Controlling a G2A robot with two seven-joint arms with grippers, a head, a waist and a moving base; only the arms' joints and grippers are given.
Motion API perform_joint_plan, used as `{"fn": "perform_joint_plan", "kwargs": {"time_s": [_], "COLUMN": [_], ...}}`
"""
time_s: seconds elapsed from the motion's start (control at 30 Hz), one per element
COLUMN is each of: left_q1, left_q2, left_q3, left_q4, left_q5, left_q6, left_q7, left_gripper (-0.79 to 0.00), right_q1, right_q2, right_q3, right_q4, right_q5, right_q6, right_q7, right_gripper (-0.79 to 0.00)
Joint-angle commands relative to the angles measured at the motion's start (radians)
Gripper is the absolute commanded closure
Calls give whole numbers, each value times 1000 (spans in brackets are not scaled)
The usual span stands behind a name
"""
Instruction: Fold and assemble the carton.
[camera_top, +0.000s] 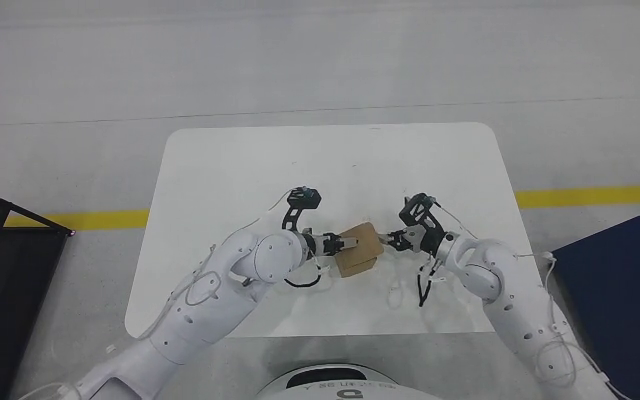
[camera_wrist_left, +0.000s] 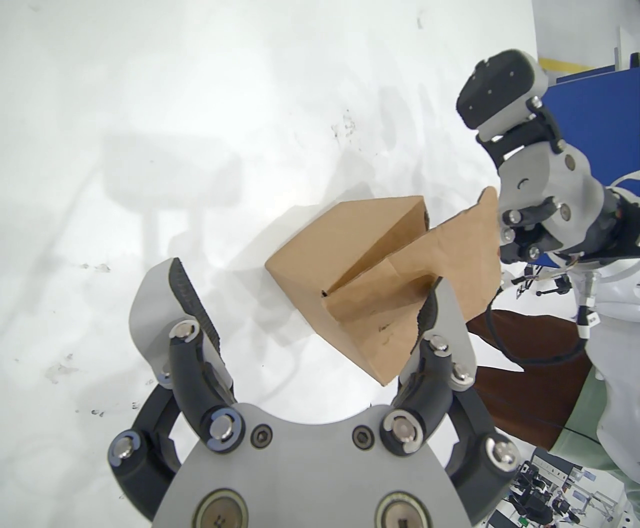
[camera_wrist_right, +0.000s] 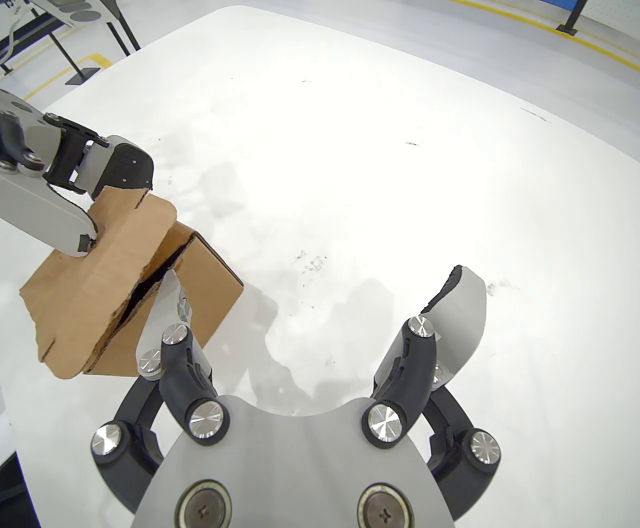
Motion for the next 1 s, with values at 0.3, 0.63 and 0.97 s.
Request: {"fn": "perform_joint_plan", "kwargs": {"time_s": [0.3,0.63,0.97], "left_q1": [-4,-5,56], "left_q2": [-8,-12,6], "left_q3": [-2,-1,-76], "left_q4": [36,42,-68], "left_q5": [-2,18,5], "left_q6": [11,23,25], "left_q7": [1,-4,-18], "left_gripper": [-785,-785,-785], "right_q1": [-44,-62,-41], "right_q2": [8,7,-3], "right_q3": [61,73,0], "right_q4": [-40,-39,-32], "right_q5": [13,4,-8], "right_q6": [0,56,37], "right_q7": [-21,8,49], "right_gripper": [-785,-785,-785]}}
